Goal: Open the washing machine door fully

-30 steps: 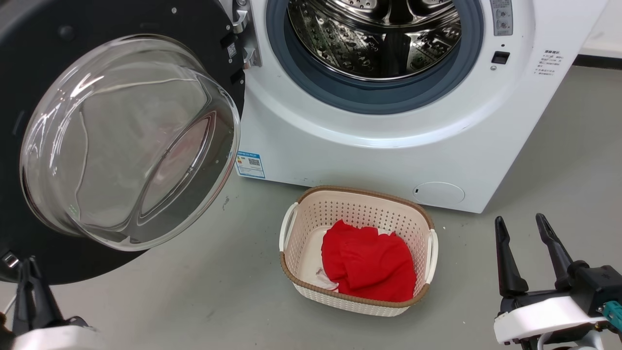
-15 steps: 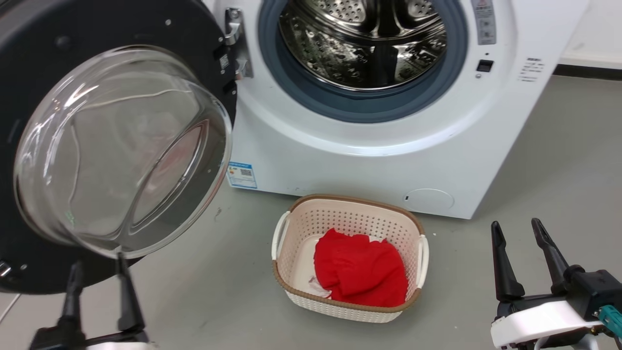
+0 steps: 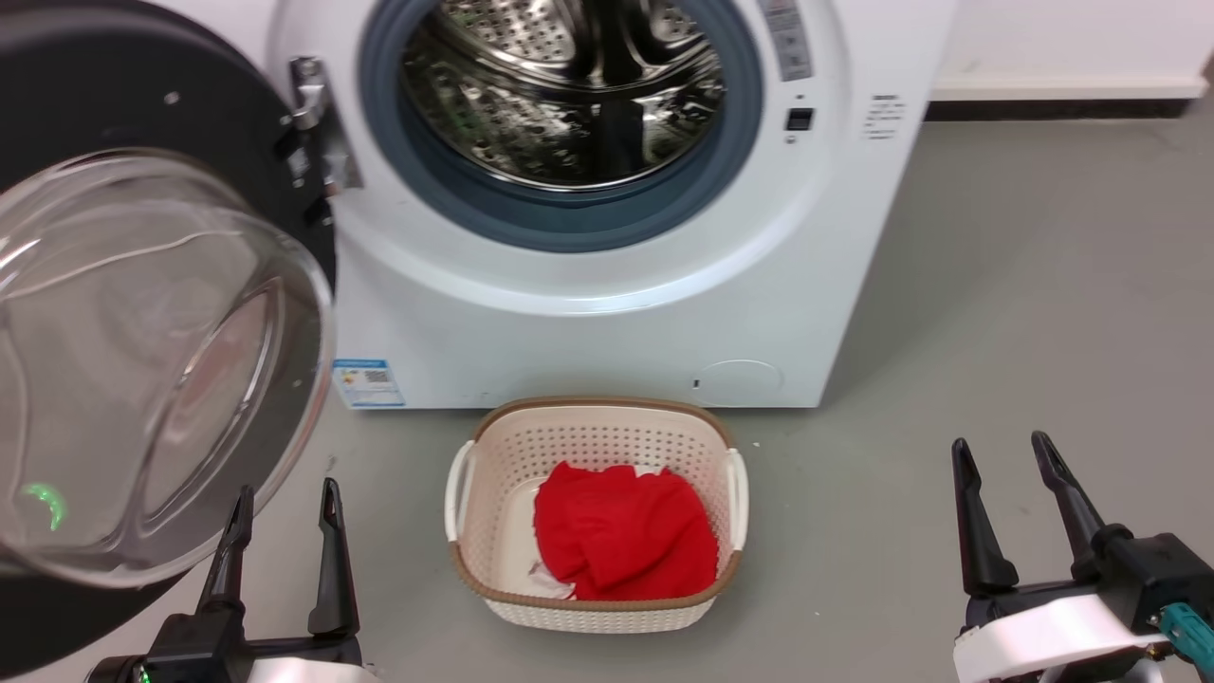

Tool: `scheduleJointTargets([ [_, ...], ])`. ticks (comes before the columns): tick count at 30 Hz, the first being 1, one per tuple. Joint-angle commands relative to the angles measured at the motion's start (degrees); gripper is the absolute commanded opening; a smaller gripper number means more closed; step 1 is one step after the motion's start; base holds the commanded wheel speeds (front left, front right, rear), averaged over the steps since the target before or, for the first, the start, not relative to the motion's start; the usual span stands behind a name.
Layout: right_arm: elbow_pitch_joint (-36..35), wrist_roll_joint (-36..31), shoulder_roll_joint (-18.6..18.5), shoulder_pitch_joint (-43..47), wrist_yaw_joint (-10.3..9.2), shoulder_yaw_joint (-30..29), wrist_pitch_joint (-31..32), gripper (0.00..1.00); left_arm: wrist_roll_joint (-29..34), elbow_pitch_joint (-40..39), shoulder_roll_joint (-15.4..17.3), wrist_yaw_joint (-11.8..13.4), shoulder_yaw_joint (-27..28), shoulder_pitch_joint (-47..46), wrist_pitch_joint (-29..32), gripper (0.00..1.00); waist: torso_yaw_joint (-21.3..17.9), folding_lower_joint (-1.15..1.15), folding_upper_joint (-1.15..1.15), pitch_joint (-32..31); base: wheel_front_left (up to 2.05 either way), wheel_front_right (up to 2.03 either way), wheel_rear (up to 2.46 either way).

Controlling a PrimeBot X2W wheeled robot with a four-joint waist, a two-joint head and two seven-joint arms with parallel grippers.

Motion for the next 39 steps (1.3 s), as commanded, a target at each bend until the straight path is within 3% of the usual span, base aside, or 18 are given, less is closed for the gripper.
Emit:
scheduleJointTargets([
  [1,-0.3,0.0,0.1,0.9,-0.04,0.1,0.1,1.0,0.3,0.3,0.1,-0.2,0.1,-0.8,-0.1,1.0,-1.9,0.0,0.0,-0.4,0.0,0.0,0.0],
  [8,-0.2,0.6,0.1,1.8,-0.04,0.0,-0.1,1.0,0.6,0.9,0.1,-0.3,0.7,-0.8,-0.1,1.0,-3.8,0.0,0.0,-0.7,0.0,0.0,0.0],
  [25,0.3,1.6,0.1,1.7,-0.04,0.2,-0.4,1.0,0.4,1.6,0.0,-0.9,1.2,-1.4,-0.1,1.0,-3.5,0.0,0.0,-0.6,0.0,0.0,0.0],
  [26,0.5,1.2,0.0,1.4,0.0,0.2,-0.1,0.0,0.5,1.9,0.0,-0.7,1.2,-0.7,0.0,0.0,-3.4,0.0,0.0,-0.6,0.0,0.0,0.0],
  [39,3.0,15.9,-0.8,-0.1,0.0,0.6,1.8,0.0,-13.4,5.4,-0.1,-1.7,1.7,-3.1,3.8,0.0,-3.3,0.0,0.0,-0.7,0.0,0.0,0.0],
])
